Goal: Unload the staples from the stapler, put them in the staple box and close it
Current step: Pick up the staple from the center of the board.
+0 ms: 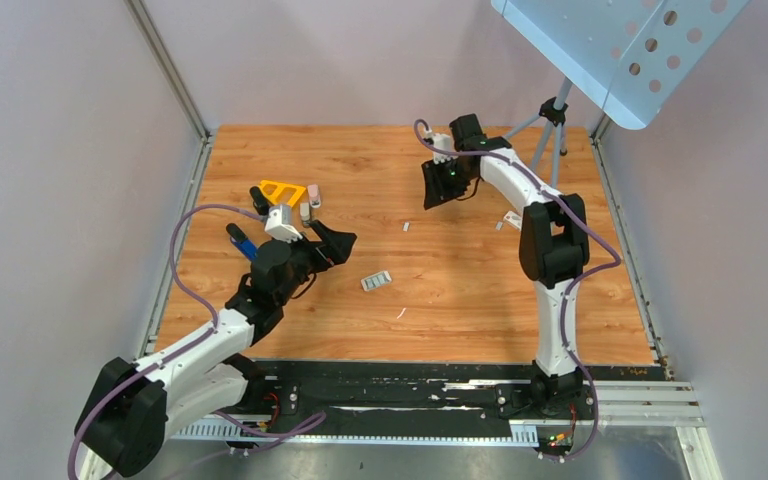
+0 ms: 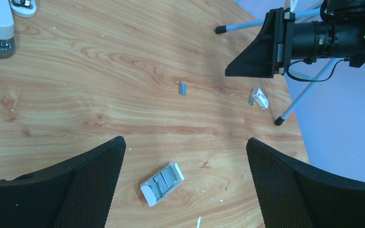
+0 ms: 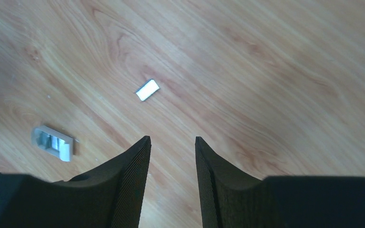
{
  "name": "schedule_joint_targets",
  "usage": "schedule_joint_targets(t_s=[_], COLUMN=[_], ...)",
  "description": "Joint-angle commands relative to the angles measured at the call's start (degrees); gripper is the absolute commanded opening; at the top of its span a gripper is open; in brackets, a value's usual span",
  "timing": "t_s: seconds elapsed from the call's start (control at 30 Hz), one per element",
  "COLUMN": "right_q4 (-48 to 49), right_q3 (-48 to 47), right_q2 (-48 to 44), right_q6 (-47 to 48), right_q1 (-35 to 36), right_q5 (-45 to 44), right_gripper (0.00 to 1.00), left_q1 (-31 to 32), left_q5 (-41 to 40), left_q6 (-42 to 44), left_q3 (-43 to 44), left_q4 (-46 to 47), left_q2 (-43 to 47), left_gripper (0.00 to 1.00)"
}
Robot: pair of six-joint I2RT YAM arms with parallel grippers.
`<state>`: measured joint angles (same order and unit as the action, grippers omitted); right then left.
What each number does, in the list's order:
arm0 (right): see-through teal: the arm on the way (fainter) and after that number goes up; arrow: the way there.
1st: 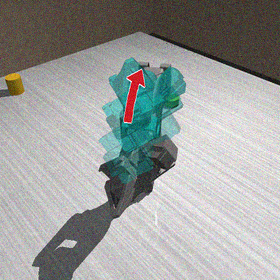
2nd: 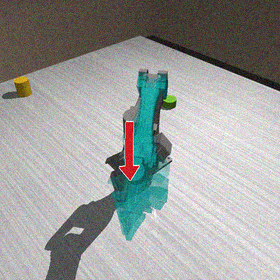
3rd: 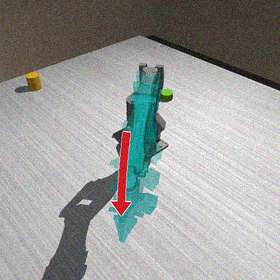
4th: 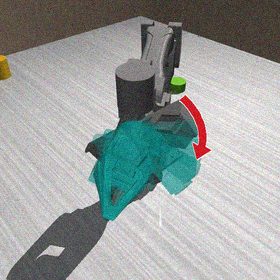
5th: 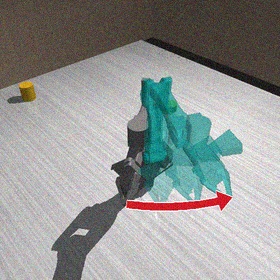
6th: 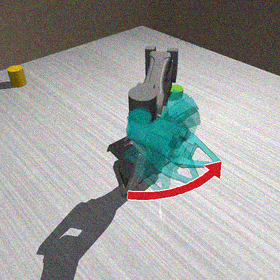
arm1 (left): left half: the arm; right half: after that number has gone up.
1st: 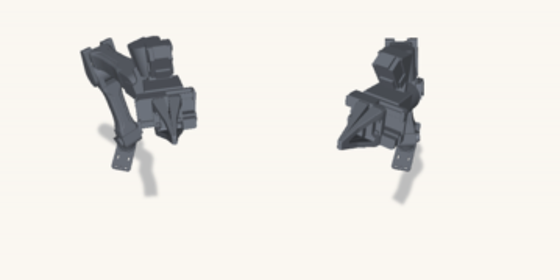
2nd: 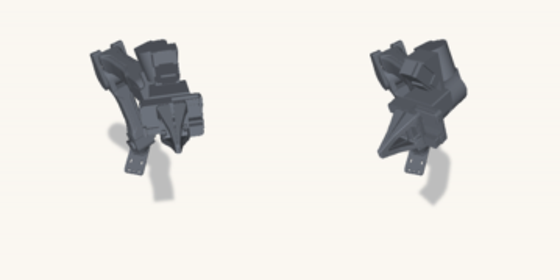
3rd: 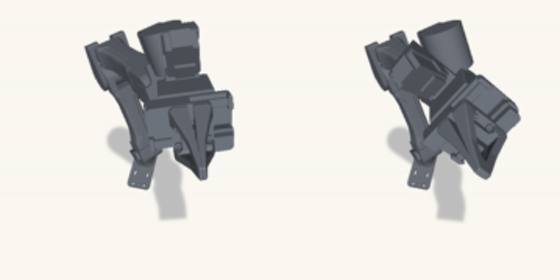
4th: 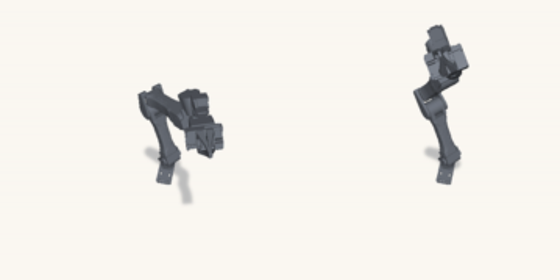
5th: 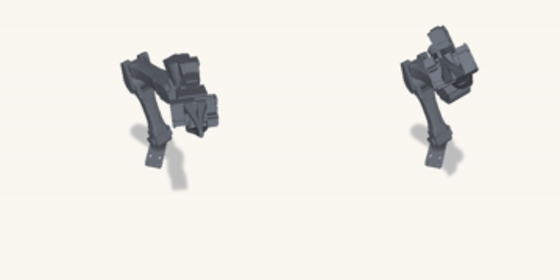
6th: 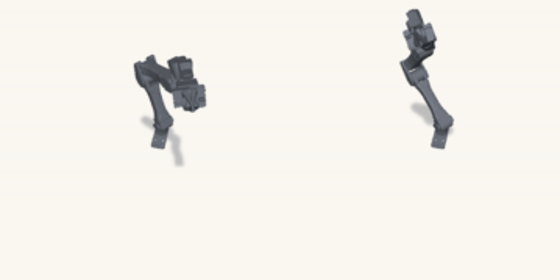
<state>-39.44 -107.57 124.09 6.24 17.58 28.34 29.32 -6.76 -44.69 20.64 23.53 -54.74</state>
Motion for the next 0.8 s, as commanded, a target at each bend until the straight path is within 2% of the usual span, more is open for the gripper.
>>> schedule_joint_targets(t_s=[0.0, 0.5, 0.77], right_q4=[2.2, 3.31, 3.35], right_q3=[2.42, 0.65, -0.11], right_q2=[0.43, 3.94, 5.37], right_q6=[-8.34, -17.29, -17.74], right_q1=[3.52, 10.61, 11.33], right_q5=[-1.2, -10.59, -14.3], right_gripper=[0.43, 0.42, 0.35], left_q1=[-0.49, -0.49, -0.48], left_q5=[0.07, -1.67, -2.62], left_q6=[-1.03, -1.94, -2.66], left_q3=[0.19, -0.87, -1.75], left_q4=[1.81, 1.61, 1.23], left_q2=[-1.08, -1.19, 0.12], left_gripper=[1.0, 1.0, 1.0])
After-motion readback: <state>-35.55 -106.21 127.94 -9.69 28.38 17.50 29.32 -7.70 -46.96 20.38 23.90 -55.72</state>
